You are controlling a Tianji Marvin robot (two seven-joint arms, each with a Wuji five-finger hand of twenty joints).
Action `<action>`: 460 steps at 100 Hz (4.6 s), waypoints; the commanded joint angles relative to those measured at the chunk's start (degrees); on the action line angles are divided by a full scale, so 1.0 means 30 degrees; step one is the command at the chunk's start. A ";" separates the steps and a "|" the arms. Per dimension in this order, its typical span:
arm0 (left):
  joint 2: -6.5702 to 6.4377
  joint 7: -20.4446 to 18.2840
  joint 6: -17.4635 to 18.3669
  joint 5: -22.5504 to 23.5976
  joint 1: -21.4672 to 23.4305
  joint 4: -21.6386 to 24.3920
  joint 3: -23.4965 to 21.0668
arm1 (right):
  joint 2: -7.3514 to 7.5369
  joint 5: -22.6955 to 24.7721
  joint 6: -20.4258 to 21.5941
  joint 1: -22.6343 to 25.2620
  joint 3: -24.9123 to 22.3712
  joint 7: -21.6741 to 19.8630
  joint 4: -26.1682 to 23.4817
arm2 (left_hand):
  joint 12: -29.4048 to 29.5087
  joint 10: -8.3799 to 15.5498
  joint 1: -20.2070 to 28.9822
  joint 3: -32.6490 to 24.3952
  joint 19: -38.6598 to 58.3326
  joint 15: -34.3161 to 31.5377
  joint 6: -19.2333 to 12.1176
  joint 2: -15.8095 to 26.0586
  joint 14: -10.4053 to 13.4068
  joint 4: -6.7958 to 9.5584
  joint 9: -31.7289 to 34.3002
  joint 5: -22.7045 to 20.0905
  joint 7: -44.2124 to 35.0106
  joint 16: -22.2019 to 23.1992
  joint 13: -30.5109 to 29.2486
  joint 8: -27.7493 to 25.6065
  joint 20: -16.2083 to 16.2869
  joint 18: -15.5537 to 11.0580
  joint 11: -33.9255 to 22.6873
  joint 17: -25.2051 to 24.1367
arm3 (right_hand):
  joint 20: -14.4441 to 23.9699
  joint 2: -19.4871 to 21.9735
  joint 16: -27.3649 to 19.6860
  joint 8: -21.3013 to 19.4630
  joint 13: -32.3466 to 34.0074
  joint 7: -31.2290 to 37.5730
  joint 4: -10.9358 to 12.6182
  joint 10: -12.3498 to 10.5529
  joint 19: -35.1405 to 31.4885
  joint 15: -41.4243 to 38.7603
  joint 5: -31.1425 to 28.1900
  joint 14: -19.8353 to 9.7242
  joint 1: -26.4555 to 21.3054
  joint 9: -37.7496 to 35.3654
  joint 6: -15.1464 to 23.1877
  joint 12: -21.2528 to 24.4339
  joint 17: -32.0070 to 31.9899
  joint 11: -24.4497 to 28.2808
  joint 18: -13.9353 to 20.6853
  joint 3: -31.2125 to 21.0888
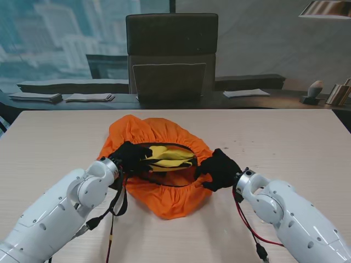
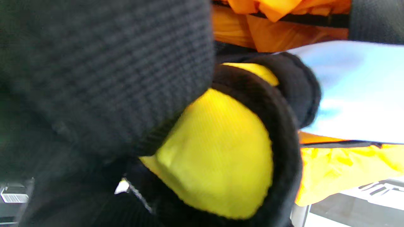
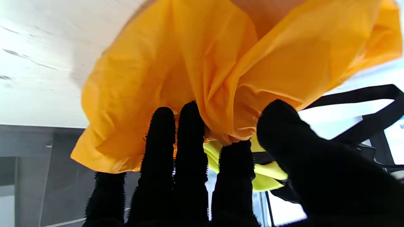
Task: Fit a rain cover over a backpack
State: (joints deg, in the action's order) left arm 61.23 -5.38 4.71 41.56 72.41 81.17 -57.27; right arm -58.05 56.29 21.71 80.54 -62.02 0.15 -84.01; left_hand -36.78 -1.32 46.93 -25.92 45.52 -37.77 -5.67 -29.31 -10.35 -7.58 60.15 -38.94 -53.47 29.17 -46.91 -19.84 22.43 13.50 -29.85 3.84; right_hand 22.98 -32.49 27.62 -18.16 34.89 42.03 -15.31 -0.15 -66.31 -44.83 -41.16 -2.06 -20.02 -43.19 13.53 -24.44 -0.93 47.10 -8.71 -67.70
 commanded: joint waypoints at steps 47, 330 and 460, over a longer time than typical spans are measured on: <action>0.0172 -0.0543 -0.0014 -0.0357 -0.0171 -0.0103 0.0021 | -0.0824 -0.1395 -0.0015 0.2379 -0.0826 0.0151 -0.3337 | 0.0272 -0.0995 0.0582 -0.2310 0.2328 -0.0667 -0.0359 0.0942 -0.0681 -0.0199 0.2006 -0.1948 -0.2303 0.0402 -0.1291 -0.0720 0.1363 0.0306 -0.1524 0.1030 | 0.2396 0.1675 0.0242 -0.1664 -0.0327 -0.1596 0.3303 0.1190 0.0697 -0.1005 -0.0709 0.0894 0.1745 -0.0192 -0.1247 0.0405 0.0030 -0.0202 -0.0187 0.5525; 0.0320 -0.0336 -0.0198 -0.1065 -0.0310 -0.0473 0.0316 | -0.1356 -0.3467 -1.5136 -0.2610 0.9598 -0.3044 -0.1290 | 0.0351 -0.0995 0.0506 -0.2603 0.3039 -0.0472 -0.0249 0.0804 -0.0499 -0.0265 0.2099 -0.2098 -0.2279 0.0314 -0.1197 -0.0354 0.1822 -0.0011 -0.1306 0.0992 | 0.2618 -0.5200 0.0584 -0.7516 -0.0070 0.7577 -0.0948 0.2182 -0.1622 -0.1848 -0.2658 0.1502 -0.4064 -0.2173 0.0612 0.0789 -0.0928 0.0046 0.1208 -0.2749; -0.0287 -0.3847 -0.0101 -0.1691 -0.1382 -0.1568 0.1596 | -0.1153 -0.4517 -0.4932 0.1496 0.2167 -0.1618 -0.5416 | 0.3375 -0.0268 -0.2114 -0.0135 0.0600 0.1577 -0.1520 0.0236 0.0437 0.0183 -0.1631 -0.0445 0.1946 -0.0361 0.1972 0.0227 0.0556 0.0405 0.0914 -0.1637 | 0.1488 -0.4024 0.3355 -0.9340 0.8245 0.7640 -0.1070 0.1960 -0.3098 -0.7136 -0.1691 0.2430 -0.4428 -1.0046 0.0207 -0.6663 0.3159 0.6880 -0.0671 -0.2646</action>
State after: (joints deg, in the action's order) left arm 61.25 -12.58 4.18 37.96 67.98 74.88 -52.19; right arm -60.08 43.06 7.53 85.82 -56.00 -3.94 -100.77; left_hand -28.33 -3.49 42.53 -26.47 50.37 -39.21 -6.50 -31.59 -9.37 -8.14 60.37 -41.94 -49.06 30.17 -45.38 -15.67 25.72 13.45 -29.45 2.01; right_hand 27.51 -43.63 36.67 -44.05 57.69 62.59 -17.86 4.20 -74.51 -64.64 -44.60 6.04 -31.76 -70.59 11.93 -43.25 8.26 65.46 -9.59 -72.68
